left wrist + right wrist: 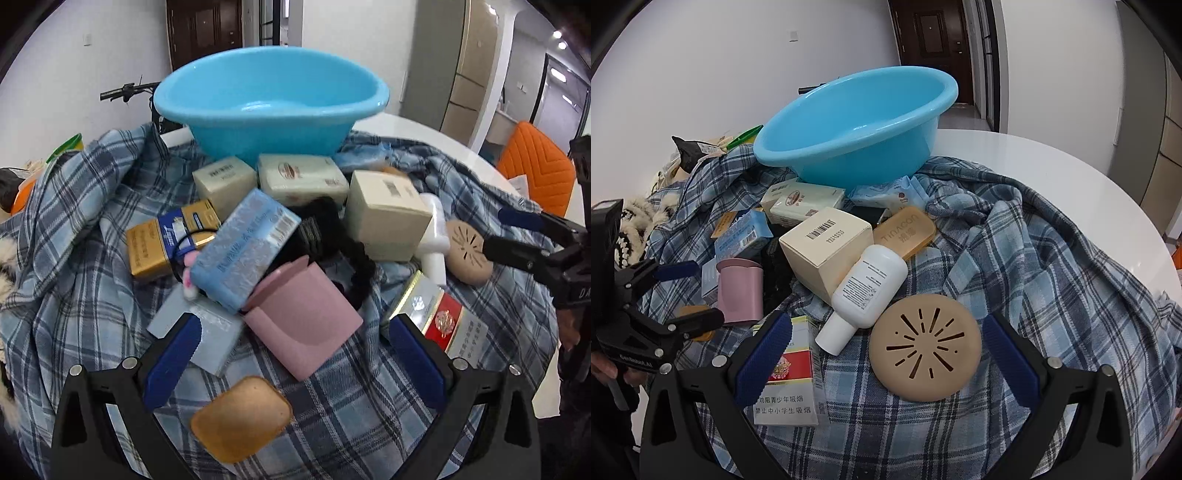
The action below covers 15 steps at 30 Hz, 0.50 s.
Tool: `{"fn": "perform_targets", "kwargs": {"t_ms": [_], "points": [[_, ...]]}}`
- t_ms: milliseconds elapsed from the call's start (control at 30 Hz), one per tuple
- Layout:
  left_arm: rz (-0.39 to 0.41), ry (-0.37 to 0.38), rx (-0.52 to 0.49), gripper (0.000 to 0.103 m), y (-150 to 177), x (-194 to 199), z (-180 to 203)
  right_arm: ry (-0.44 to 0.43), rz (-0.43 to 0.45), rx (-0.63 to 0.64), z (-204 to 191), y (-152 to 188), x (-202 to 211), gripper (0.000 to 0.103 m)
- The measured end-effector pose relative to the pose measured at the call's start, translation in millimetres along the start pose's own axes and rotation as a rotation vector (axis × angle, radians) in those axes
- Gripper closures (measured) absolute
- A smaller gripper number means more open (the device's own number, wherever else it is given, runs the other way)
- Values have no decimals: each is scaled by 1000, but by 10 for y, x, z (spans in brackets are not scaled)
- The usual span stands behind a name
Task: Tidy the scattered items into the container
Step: 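Reach the left gripper down to the red-and-white FILTER CIGARETTES pack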
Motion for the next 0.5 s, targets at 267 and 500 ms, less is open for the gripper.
{"fn": "perform_targets", "kwargs": {"t_ms": [267,500], "points": [[0,90,-59,0,43,84,223,13,-10,-12,110,90,8,0],[-49,263,-185,0,94,53,785,-3,-13,-54,209,131,5,0]]}}
Point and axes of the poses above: each gripper's, at about its wrist camera, not at the fingertips, and x roughly against the way its jaws point, z to its right, y to its underside, the point moved 5 cm from there along -x, roughly the way its jaws point
